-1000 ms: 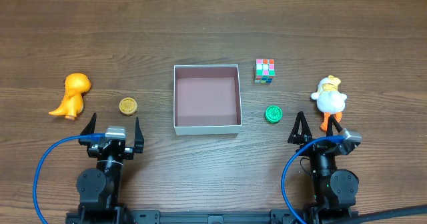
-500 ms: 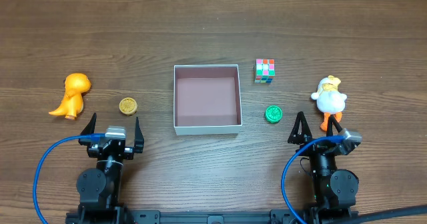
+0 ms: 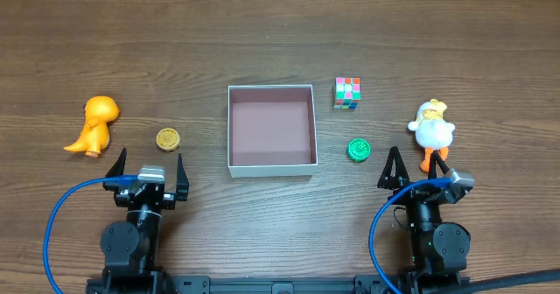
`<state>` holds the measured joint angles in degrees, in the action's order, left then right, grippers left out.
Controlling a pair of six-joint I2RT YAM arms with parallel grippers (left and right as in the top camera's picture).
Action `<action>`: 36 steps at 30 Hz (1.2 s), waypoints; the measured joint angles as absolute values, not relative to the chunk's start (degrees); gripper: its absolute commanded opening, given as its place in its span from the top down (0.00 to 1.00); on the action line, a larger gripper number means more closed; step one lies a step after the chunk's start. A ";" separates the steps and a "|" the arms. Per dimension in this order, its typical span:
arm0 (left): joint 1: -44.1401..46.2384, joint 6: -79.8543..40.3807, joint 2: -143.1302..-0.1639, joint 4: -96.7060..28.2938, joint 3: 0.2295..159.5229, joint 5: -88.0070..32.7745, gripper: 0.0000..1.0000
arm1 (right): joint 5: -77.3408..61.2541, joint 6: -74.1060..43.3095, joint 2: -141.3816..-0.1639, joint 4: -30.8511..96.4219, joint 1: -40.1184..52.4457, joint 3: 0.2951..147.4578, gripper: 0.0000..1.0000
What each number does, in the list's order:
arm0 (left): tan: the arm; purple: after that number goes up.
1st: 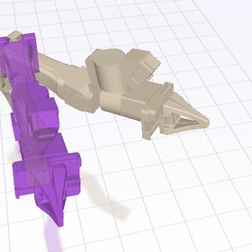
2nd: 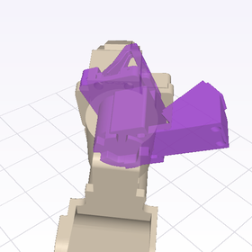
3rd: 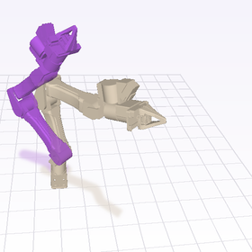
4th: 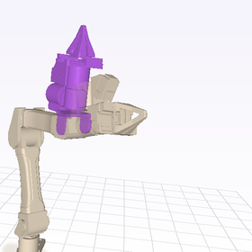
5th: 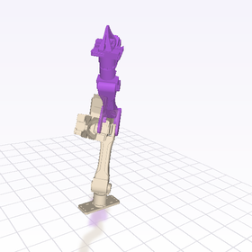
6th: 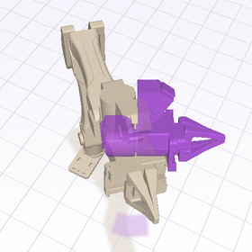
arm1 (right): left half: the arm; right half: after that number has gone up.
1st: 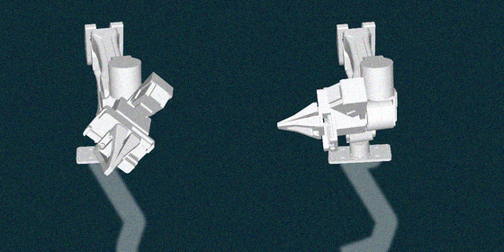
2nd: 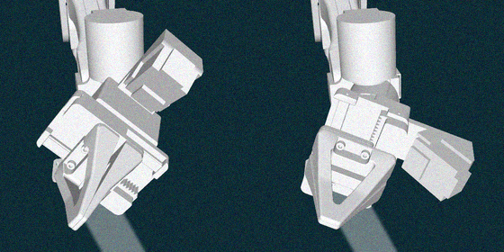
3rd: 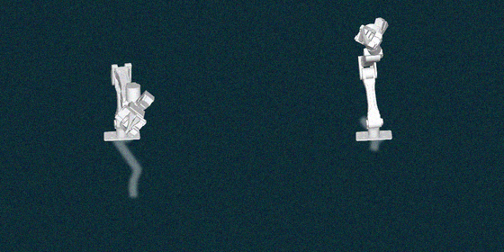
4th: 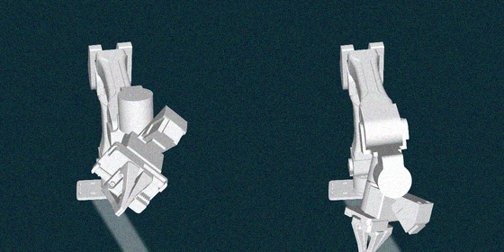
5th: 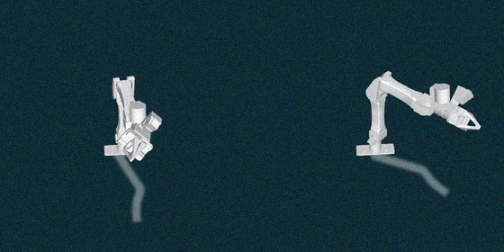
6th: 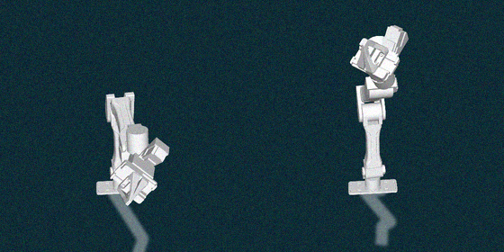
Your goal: Pack container
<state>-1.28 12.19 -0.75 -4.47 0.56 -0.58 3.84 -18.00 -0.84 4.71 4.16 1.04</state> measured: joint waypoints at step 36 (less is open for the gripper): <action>-1.28 12.19 -0.75 -4.47 0.56 -0.58 0.00 | 0.89 -12.99 -14.68 -6.24 4.16 17.19 0.00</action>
<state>-1.28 12.19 -0.75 -4.47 0.56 -0.58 0.89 -12.99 -14.68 -6.24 4.16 17.19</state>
